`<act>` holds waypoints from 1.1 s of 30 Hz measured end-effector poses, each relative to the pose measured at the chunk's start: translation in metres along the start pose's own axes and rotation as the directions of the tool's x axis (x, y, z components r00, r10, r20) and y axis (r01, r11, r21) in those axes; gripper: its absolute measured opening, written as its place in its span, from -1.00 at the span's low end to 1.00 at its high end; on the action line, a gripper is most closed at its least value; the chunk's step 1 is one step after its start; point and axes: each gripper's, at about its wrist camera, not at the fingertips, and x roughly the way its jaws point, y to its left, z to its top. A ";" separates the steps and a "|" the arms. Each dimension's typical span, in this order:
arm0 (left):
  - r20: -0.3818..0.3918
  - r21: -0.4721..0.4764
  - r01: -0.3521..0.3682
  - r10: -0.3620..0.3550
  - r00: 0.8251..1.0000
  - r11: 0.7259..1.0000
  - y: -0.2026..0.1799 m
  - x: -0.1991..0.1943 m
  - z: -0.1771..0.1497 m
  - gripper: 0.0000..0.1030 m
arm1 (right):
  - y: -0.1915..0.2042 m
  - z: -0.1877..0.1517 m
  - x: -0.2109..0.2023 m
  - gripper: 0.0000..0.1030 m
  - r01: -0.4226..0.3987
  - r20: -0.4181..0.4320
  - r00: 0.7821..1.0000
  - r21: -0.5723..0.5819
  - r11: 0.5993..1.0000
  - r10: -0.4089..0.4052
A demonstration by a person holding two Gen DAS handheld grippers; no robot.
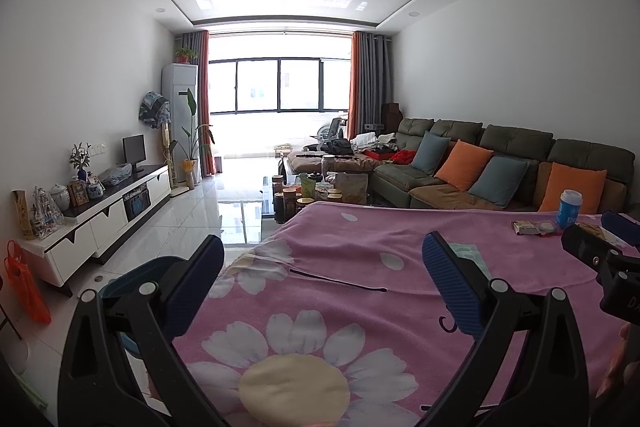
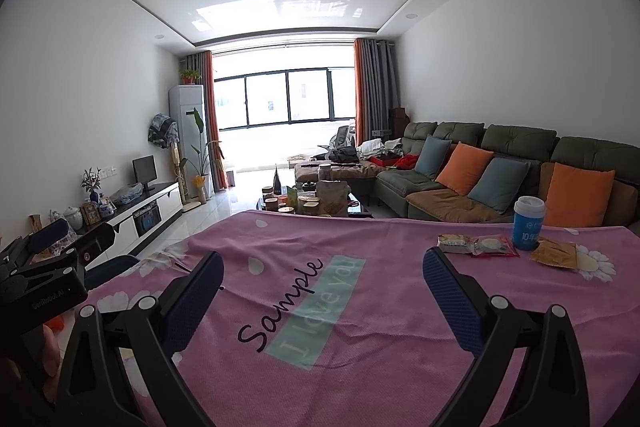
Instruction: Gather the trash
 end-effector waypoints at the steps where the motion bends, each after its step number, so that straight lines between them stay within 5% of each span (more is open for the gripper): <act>1: 0.001 0.000 0.000 0.000 1.000 1.000 0.000 0.000 0.000 0.89 | 0.000 0.000 0.000 0.87 -0.001 0.000 1.000 0.000 1.000 0.001; 33: -0.002 -0.003 -0.012 0.012 1.000 1.000 0.001 -0.001 -0.002 0.89 | 0.000 0.001 0.000 0.87 0.005 0.000 1.000 -0.003 1.000 -0.005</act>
